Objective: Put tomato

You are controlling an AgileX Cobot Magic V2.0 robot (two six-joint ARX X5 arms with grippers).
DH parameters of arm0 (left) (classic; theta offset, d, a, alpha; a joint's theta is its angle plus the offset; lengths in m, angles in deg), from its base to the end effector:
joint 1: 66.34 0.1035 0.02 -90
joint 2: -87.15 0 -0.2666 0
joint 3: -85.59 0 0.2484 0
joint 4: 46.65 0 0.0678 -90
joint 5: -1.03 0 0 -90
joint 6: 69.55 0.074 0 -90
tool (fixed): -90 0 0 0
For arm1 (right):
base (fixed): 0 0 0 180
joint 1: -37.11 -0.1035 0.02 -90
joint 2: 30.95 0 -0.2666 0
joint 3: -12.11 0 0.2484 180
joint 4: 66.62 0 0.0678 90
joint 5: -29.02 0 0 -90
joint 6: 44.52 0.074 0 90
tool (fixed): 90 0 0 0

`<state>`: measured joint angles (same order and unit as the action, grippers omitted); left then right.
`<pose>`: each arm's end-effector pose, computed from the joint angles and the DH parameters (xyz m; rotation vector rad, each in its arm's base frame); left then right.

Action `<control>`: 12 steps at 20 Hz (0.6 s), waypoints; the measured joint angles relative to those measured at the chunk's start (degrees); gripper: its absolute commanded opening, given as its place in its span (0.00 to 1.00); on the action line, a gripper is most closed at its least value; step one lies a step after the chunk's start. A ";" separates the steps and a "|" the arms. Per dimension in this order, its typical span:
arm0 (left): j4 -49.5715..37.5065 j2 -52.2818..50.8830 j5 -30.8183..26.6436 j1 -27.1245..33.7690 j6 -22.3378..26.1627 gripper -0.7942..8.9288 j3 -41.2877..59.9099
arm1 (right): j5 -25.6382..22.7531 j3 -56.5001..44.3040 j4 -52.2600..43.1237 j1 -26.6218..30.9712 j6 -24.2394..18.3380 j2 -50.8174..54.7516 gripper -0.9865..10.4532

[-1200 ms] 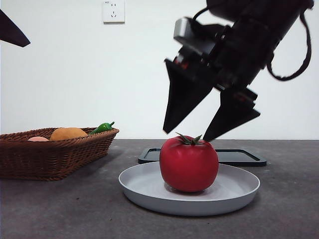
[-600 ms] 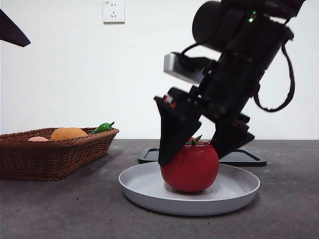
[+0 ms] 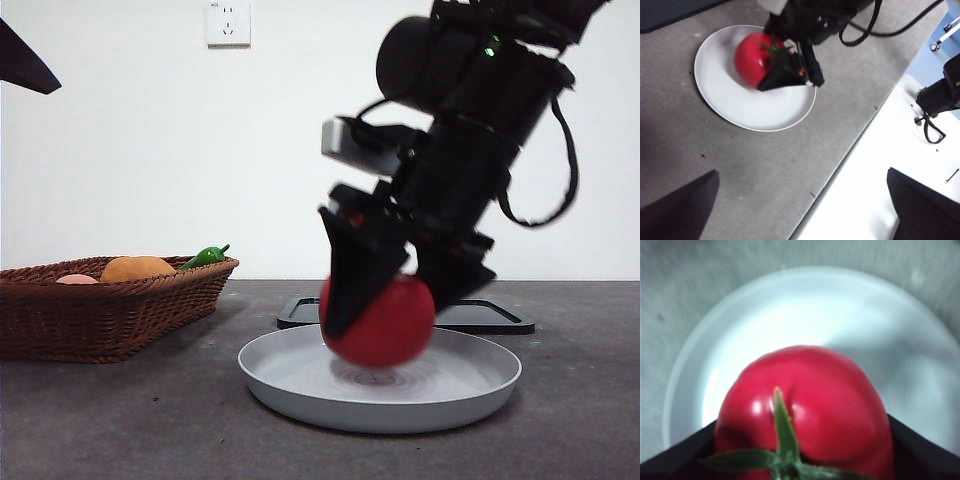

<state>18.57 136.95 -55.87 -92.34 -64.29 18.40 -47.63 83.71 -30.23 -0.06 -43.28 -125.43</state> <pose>0.1370 -0.1118 0.2852 0.0245 0.8239 -1.0075 0.2615 0.2197 0.1525 -0.2016 1.0513 0.7881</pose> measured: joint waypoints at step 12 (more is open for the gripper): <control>-0.50 0.00 0.00 0.00 0.00 0.66 0.00 | -5.66 24.00 -0.66 11.65 -0.11 -5.92 0.30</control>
<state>18.06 136.95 -55.87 -92.34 -64.29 18.40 -53.30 107.71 -30.88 11.59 -43.39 -131.35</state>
